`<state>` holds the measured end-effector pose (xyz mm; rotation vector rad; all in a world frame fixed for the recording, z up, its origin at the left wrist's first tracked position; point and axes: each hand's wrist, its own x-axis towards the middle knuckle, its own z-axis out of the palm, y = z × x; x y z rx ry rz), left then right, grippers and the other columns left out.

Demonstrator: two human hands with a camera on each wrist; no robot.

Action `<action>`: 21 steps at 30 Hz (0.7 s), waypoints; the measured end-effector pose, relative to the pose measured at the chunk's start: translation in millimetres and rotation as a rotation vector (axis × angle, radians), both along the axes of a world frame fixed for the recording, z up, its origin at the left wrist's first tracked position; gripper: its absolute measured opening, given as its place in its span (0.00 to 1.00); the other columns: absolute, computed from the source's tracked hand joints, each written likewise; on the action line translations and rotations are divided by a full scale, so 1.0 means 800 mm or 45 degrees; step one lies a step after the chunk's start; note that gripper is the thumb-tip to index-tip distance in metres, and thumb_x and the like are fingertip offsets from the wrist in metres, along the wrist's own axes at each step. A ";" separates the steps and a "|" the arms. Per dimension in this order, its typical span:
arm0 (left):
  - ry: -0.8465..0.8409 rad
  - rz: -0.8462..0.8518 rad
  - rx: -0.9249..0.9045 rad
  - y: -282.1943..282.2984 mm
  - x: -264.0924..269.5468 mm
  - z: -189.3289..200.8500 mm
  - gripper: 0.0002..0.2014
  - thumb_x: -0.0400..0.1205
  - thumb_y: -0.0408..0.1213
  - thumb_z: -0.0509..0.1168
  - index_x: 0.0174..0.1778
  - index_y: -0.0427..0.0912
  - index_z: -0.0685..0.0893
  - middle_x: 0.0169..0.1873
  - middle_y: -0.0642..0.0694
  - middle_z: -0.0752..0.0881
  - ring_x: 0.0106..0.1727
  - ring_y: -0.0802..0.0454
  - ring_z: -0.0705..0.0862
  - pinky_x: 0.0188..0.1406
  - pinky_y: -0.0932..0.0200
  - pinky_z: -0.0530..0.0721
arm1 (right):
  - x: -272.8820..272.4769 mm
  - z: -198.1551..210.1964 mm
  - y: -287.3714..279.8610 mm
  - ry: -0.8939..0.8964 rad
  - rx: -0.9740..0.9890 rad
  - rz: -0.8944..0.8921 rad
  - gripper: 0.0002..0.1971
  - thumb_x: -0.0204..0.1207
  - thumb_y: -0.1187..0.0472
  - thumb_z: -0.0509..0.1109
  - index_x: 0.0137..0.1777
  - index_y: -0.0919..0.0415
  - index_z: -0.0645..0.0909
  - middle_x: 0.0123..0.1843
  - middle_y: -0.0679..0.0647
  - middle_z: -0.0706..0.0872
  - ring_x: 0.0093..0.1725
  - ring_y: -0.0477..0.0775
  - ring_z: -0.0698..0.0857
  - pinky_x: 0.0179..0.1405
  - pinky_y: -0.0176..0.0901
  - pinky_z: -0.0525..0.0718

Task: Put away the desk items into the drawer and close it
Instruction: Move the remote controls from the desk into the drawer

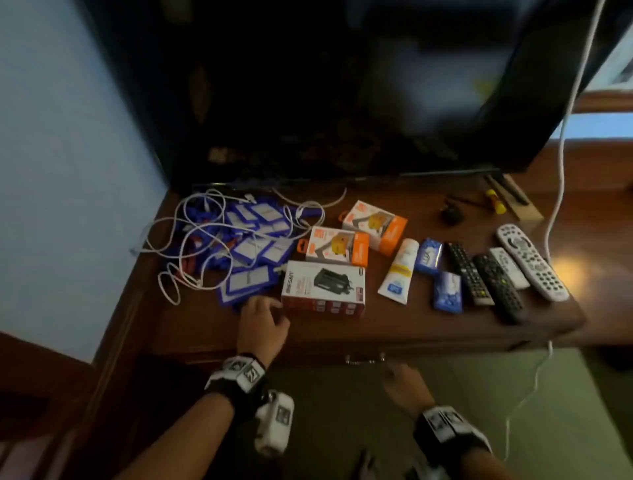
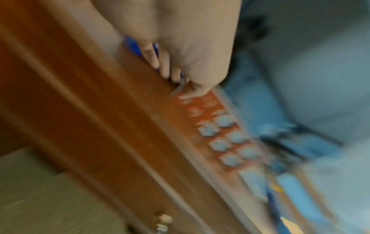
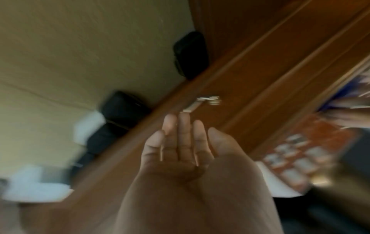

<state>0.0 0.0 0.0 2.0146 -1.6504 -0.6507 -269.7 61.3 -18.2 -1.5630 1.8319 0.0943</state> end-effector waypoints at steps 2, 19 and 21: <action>-0.160 0.102 0.019 -0.003 0.002 -0.005 0.14 0.75 0.38 0.70 0.56 0.43 0.82 0.64 0.42 0.76 0.67 0.39 0.73 0.65 0.45 0.72 | 0.018 -0.008 -0.013 -0.052 -0.064 0.069 0.12 0.80 0.62 0.60 0.56 0.65 0.83 0.59 0.61 0.87 0.60 0.62 0.85 0.56 0.46 0.78; -0.517 -0.141 -0.187 0.000 0.007 -0.035 0.21 0.78 0.45 0.56 0.66 0.45 0.78 0.70 0.41 0.78 0.73 0.40 0.72 0.62 0.40 0.73 | 0.078 -0.091 -0.007 0.193 0.094 0.077 0.39 0.76 0.50 0.70 0.83 0.55 0.56 0.85 0.53 0.53 0.84 0.59 0.51 0.77 0.62 0.66; -0.516 -0.140 -0.181 0.000 0.007 -0.037 0.20 0.78 0.45 0.55 0.65 0.45 0.77 0.70 0.41 0.77 0.74 0.40 0.72 0.62 0.40 0.72 | 0.079 -0.097 -0.003 0.179 0.024 0.043 0.39 0.75 0.50 0.71 0.82 0.56 0.59 0.84 0.53 0.57 0.84 0.59 0.52 0.78 0.59 0.66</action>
